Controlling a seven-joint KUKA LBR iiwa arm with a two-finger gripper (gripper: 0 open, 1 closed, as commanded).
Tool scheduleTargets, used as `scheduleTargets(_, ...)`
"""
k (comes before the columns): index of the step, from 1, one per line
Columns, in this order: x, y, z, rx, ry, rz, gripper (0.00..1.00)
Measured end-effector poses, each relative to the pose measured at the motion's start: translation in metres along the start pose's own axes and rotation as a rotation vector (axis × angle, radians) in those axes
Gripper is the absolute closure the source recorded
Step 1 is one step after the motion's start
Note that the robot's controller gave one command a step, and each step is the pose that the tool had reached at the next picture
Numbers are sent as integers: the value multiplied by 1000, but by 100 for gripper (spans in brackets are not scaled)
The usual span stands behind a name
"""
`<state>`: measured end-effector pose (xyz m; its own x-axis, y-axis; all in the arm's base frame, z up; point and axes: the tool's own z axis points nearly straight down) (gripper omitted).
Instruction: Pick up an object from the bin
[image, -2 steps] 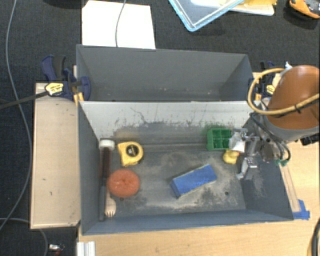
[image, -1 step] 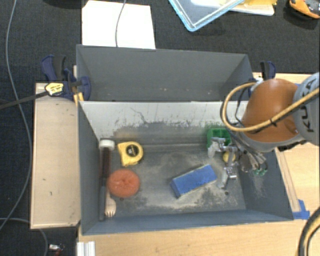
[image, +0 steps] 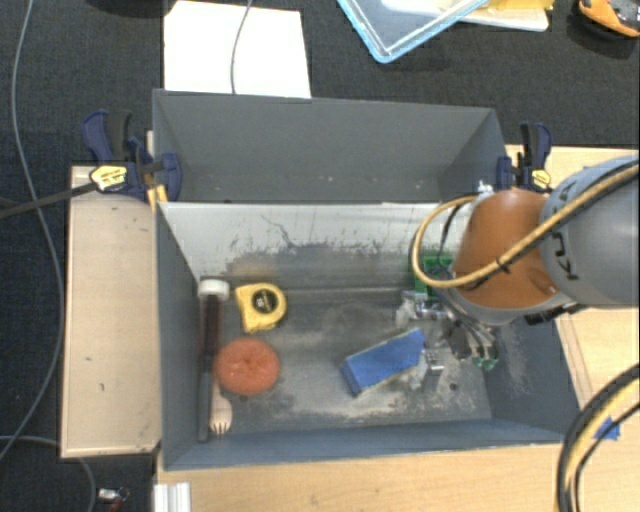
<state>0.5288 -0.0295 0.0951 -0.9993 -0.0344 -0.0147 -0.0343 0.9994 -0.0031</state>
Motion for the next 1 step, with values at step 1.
scheduleTargets(1, -8, 38, 18, -1, 0, -227, 0)
